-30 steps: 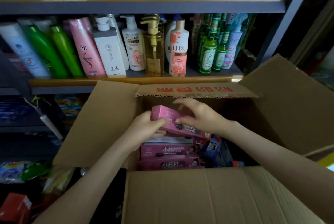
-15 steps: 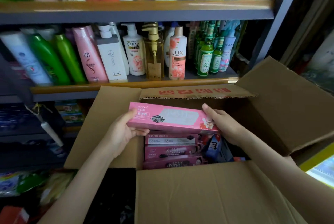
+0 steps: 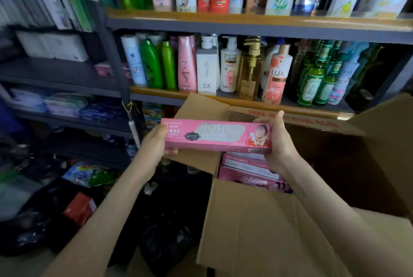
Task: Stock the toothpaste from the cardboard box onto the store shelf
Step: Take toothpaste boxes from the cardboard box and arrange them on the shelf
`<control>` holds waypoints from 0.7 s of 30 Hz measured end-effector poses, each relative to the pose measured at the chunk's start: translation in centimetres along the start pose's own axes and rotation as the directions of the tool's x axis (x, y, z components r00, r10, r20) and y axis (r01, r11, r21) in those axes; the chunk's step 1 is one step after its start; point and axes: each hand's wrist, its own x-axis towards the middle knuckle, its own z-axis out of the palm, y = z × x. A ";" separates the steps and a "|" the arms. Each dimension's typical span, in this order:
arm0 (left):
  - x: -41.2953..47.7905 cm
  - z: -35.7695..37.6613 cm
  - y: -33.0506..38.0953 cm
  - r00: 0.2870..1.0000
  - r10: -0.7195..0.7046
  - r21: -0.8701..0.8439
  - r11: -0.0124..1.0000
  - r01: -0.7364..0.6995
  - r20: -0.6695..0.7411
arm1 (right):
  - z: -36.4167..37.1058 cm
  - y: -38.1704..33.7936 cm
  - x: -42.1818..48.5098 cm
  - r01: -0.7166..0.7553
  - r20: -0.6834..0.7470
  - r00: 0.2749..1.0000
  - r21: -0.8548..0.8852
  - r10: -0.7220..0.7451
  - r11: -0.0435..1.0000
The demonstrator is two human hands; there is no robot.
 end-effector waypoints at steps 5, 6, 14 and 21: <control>-1.0 -5.7 -0.3 0.987 -0.031 -0.190 0.982 0.000 -0.157 | 6.3 0.7 -1.1 -0.039 0.082 0.996 0.238 0.020 0.971; -0.8 -7.0 -0.5 0.981 -0.034 -0.232 0.973 -0.011 -0.192 | 7.7 0.9 -1.3 -0.048 0.112 0.994 0.292 0.016 0.955; 3.6 -21.0 -2.1 0.945 -0.088 -0.316 0.949 -0.017 -0.316 | 23.5 5.7 -0.4 -0.018 0.242 0.968 0.318 -0.062 0.948; 9.8 -34.4 -3.0 0.939 -0.125 -0.225 0.973 0.053 -0.319 | 37.3 9.8 1.6 0.032 0.296 0.949 0.258 -0.111 0.966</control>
